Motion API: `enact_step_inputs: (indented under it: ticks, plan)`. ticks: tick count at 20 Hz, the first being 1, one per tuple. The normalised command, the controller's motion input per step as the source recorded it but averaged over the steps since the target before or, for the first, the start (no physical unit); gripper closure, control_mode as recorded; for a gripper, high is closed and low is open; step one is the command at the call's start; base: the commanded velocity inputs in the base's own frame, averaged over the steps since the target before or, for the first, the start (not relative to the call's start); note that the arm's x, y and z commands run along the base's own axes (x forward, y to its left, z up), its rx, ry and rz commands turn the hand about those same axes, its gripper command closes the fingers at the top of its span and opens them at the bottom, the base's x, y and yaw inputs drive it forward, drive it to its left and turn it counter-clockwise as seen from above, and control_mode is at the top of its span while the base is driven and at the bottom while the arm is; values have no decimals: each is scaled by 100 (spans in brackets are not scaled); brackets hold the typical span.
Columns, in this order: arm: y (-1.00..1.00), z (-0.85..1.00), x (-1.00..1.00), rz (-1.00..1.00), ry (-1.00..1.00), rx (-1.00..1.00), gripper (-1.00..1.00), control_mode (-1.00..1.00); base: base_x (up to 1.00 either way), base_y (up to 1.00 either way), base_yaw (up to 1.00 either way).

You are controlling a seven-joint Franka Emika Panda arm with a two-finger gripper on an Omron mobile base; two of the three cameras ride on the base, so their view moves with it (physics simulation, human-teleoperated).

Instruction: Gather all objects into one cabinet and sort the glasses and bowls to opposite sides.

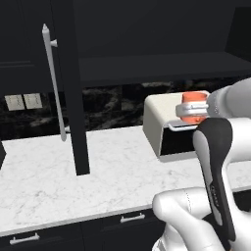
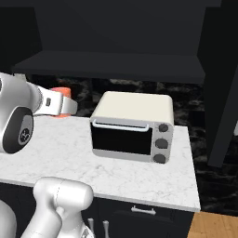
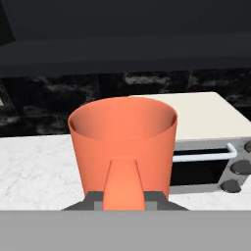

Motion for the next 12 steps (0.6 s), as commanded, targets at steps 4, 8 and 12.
enact_step_inputs:
  ticks: [4,8,12]
  plan:
    - [-5,-4,-2,-7,0,-1,100,100,-13,-8,-4]
    - [0,0,0,0,0,0,100,100,-94,-5,1]
    - [0,0,0,0,0,0,100,100,-100,7,37]
